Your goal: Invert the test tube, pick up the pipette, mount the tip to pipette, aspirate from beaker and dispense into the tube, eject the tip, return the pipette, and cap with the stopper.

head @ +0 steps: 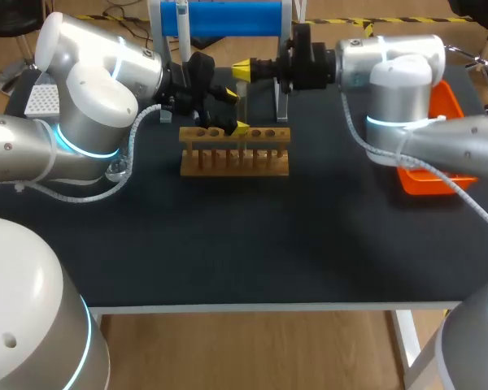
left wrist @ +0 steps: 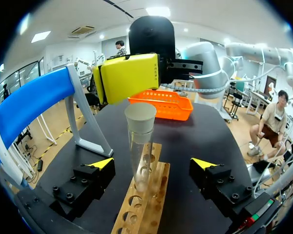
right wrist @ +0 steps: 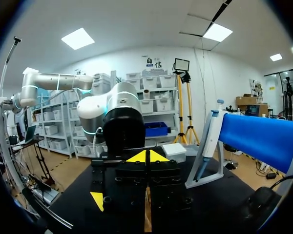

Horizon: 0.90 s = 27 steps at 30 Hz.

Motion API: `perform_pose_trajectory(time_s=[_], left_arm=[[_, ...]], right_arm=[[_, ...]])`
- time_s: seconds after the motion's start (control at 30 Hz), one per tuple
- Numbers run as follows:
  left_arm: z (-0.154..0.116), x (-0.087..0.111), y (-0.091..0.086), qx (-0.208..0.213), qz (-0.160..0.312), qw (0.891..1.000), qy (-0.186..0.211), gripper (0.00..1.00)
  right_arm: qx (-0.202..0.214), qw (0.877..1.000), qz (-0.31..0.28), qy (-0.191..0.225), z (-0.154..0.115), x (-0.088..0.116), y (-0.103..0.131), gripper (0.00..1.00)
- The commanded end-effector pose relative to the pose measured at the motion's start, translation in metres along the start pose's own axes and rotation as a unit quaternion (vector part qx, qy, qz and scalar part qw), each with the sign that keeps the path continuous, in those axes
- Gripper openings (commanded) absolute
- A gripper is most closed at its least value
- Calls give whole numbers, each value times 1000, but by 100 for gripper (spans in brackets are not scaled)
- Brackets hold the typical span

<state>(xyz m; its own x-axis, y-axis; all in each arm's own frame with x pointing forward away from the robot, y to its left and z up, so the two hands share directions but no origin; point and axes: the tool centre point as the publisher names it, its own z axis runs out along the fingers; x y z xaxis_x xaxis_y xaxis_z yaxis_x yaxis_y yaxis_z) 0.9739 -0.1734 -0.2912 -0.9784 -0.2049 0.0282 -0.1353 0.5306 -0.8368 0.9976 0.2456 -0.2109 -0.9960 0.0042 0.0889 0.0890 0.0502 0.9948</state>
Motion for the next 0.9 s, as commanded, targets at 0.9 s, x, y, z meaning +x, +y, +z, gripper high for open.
perform_pose_trajectory(time_s=[0.9], left_arm=[[0, 0, 0, -1, -1, 1000, 0, 100]], right_arm=[[22, 1000, 7, 2, 0, 3, -18, 0]])
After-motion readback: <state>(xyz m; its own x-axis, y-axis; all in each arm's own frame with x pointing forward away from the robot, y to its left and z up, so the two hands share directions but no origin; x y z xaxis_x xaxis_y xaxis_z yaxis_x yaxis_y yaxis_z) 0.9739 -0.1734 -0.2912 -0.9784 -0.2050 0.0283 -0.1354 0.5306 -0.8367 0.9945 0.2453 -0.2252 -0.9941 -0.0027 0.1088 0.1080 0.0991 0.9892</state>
